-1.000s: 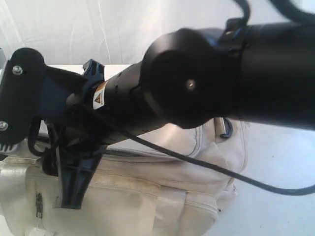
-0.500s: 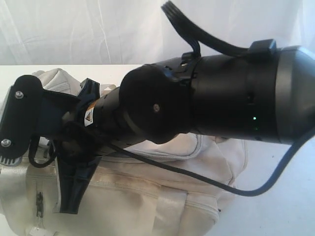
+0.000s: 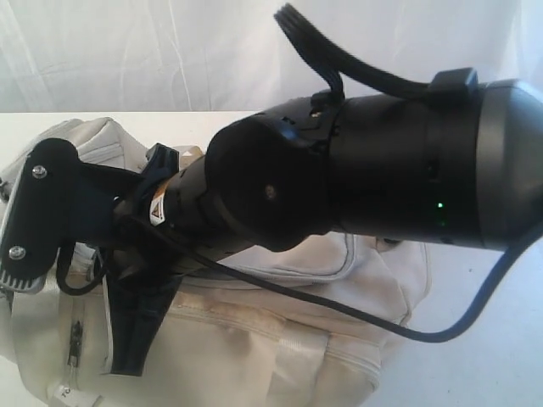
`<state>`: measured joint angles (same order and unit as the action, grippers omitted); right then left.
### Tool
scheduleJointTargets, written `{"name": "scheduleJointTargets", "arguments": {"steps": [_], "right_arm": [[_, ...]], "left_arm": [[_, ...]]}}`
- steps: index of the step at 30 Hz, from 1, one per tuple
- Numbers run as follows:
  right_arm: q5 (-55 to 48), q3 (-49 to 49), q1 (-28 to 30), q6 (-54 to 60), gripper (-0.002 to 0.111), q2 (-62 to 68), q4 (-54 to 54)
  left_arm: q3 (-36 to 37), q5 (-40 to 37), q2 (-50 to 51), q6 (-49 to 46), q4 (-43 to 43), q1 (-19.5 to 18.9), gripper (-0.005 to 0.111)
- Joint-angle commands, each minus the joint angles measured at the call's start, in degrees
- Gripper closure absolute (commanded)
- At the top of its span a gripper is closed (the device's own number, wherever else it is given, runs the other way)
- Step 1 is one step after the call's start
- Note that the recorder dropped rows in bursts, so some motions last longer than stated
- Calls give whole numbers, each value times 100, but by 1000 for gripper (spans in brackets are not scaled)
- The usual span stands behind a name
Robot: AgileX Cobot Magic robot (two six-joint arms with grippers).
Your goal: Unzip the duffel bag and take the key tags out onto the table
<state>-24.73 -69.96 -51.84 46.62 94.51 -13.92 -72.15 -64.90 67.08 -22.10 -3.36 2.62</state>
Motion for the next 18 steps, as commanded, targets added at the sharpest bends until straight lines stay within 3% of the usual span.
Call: {"name": "scheduleJointTargets", "arguments": {"steps": [1,8,18], "right_arm": [[-614,135,-7,-62,108,-2,98],[-1011,135,-7,-85,108,-2,76],[-1172,135,-7,-202,108,-2,76]], "left_arm": [[-233,-506,439,-56,336,-32,107],[-532,-506,1241,-105,537,-32,107],[-1225,-506,1533,-341,514,-32,107]]}}
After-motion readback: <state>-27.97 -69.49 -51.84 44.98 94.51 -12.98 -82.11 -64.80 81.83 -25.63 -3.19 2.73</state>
